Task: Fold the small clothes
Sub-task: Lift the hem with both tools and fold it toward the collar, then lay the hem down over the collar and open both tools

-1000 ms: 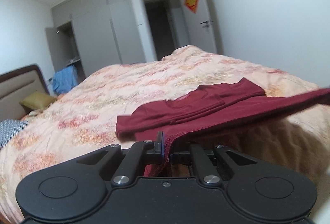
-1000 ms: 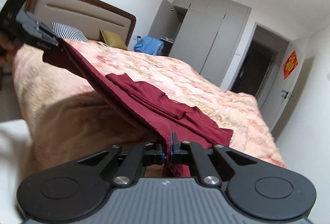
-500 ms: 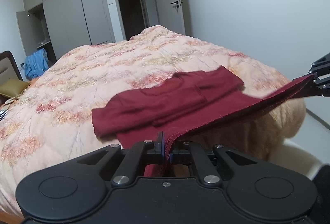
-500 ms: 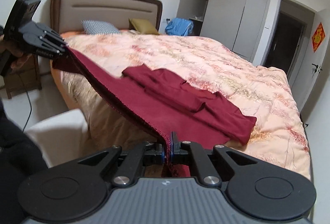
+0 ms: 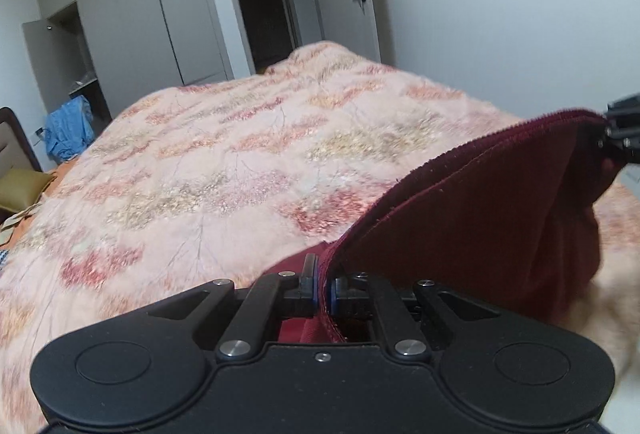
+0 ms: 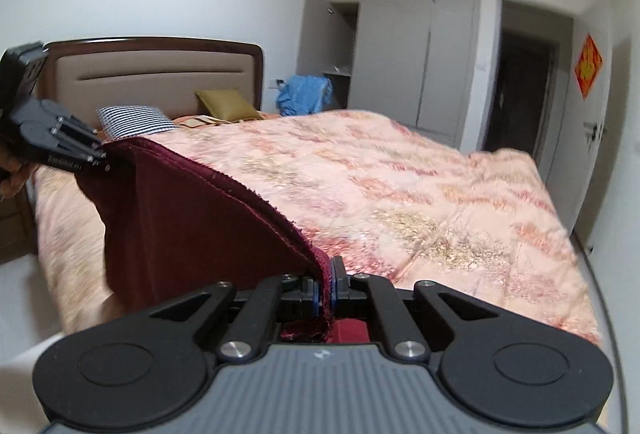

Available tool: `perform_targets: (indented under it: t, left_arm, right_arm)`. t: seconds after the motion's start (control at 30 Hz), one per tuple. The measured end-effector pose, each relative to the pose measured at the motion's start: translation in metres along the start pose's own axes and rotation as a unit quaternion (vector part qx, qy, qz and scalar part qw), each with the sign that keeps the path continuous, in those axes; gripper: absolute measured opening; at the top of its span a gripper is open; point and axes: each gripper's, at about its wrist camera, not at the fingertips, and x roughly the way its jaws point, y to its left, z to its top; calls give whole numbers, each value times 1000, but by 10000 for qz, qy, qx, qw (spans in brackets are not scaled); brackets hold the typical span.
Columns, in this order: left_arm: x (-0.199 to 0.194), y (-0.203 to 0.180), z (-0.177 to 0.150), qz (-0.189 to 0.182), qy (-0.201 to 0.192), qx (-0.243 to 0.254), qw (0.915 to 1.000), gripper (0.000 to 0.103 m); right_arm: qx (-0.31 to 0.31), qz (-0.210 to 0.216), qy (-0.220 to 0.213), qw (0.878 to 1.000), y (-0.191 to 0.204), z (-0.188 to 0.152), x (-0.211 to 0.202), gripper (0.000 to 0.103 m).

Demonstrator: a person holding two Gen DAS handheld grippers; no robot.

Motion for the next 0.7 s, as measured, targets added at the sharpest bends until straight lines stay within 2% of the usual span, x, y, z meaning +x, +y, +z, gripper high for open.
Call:
perform_targets:
  t: [0.13, 0.27, 0.4, 0.53, 0.6, 0.63, 0.67, 0.7]
  left_arm:
    - [69, 25, 2, -168, 316, -100, 9993, 5]
    - [126, 49, -9, -440, 660, -392, 9961, 5]
    - [164, 63, -20, -667, 837, -611, 9924, 6]
    - [185, 68, -26, -803, 950, -768, 9893, 9]
    - [191, 70, -29, -869, 979, -803, 9881, 14]
    - [193, 71, -30, -889, 983, -846, 9876, 23]
    - [195, 74, -31, -969, 1007, -921, 9859, 44]
    - [196, 76, -33, -1059, 1008, -1017, 9840, 56]
  right_arm:
    - [203, -57, 329, 9992, -32, 7, 68, 6]
    - [459, 107, 831, 9954, -55, -6, 131, 6]
    - [828, 205, 1199, 9891, -73, -23, 176, 6]
    - [971, 242, 1452, 9843, -85, -36, 204, 7]
    - [982, 262, 1515, 9832, -88, -41, 211, 7]
    - [988, 287, 1537, 9827, -90, -42, 214, 9]
    - [1006, 314, 1549, 9823, -91, -44, 216, 12]
    - [1039, 329, 1558, 9817, -91, -45, 217, 16]
